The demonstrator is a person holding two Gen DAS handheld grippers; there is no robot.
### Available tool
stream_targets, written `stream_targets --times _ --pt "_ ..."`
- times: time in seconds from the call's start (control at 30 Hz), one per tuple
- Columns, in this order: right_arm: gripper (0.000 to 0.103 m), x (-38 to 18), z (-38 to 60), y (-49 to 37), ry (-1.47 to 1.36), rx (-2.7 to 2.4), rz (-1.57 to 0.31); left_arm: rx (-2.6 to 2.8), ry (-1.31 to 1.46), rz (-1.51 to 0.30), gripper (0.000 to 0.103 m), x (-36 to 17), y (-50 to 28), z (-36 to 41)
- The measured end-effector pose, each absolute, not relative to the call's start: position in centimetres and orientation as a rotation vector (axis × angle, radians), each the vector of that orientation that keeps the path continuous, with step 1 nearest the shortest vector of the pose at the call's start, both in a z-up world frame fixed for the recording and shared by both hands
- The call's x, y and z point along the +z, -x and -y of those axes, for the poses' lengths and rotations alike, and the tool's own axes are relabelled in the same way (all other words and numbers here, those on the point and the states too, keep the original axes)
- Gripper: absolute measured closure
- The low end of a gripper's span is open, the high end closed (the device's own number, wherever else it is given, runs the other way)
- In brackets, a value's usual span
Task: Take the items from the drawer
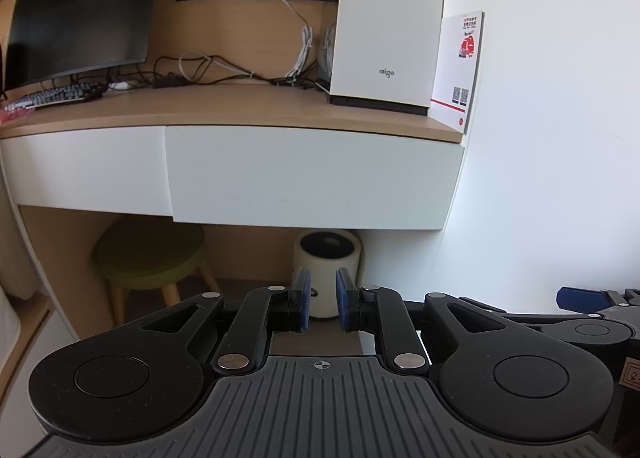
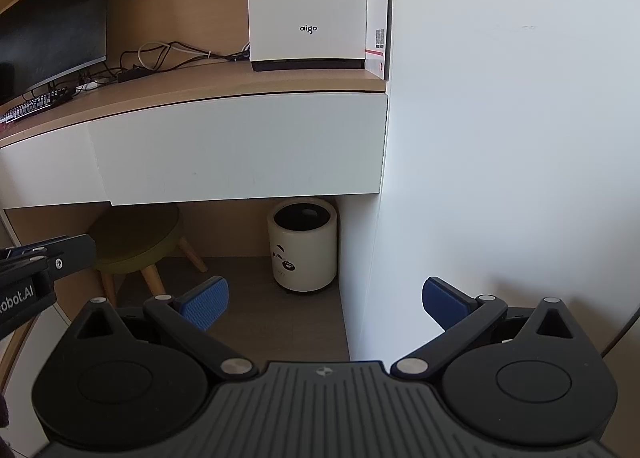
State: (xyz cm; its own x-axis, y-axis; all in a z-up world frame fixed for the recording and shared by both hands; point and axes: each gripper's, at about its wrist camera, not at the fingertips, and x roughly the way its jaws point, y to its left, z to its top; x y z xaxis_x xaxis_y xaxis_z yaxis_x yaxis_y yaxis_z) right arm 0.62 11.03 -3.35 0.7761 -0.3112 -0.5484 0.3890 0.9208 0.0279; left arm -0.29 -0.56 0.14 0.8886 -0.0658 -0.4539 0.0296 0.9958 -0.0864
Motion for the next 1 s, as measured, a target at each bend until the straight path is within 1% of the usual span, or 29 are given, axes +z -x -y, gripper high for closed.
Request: stream_targets --times 1.0 --pt "0.000 -3.3 -9.7 -1.5 -0.159 -0.397 -0.577 -0.080 0.060 -0.512 0.087 -0.2 -1.0 1.0"
